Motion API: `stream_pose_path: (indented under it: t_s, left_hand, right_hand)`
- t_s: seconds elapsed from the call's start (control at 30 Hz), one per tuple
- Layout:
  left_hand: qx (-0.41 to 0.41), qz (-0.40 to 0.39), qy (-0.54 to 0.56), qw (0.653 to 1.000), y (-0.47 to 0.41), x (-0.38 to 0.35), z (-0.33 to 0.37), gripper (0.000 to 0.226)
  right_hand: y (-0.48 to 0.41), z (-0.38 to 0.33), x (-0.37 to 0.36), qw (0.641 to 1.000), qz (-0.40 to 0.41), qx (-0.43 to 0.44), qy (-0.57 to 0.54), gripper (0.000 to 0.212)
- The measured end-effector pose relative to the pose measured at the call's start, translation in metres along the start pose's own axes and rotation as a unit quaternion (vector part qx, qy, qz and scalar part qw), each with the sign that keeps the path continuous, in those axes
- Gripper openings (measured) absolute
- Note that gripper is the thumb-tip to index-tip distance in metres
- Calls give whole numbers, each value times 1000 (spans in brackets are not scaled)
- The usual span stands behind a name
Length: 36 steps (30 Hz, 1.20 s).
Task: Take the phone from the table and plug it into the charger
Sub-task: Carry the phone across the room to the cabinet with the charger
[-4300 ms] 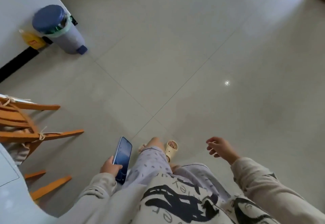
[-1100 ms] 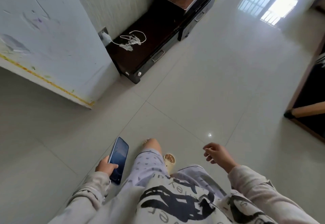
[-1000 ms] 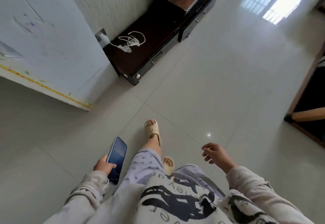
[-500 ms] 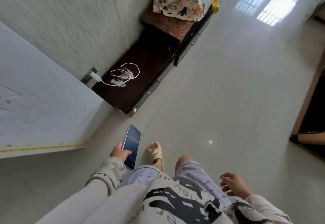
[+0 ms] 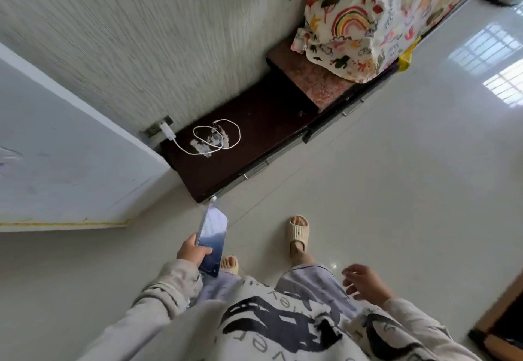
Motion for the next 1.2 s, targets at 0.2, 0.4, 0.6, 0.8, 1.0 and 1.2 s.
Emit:
stream_pose_path:
  t_s: [0.2,0.4,0.6,0.8,1.0,1.2]
  left_hand:
    - [108,59,75,990,20,-31,-11,43]
    - [189,91,145,967,37,-48,-23,41]
    - [210,83,211,951,36,-55,-18,42]
    - [186,58,205,959,12,-41,14,36]
    - [139,64,248,957,-22,-8,53,39]
    - [138,75,273,949,-56,16,77,42]
  right_hand:
    - [-34,-90,75,992,-34,78,96,23]
    - [-53,-160,99,974,-59,134,173,23]
    - [-57,-194,88,974,-76,145,159,30]
    - [-66,-190,77,977,-64,83,184,30]
    - [-73,-187,77,974,-57,37,215,27]
    - [-96,-202,69,963,-60,16,262,26]
Point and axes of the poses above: each hand's wrist, its own y-axis away from the middle knuckle, its own x-axis out of the back of the hand, z = x × y, the point moved 1 cm from there along -y, towards the middle knuckle
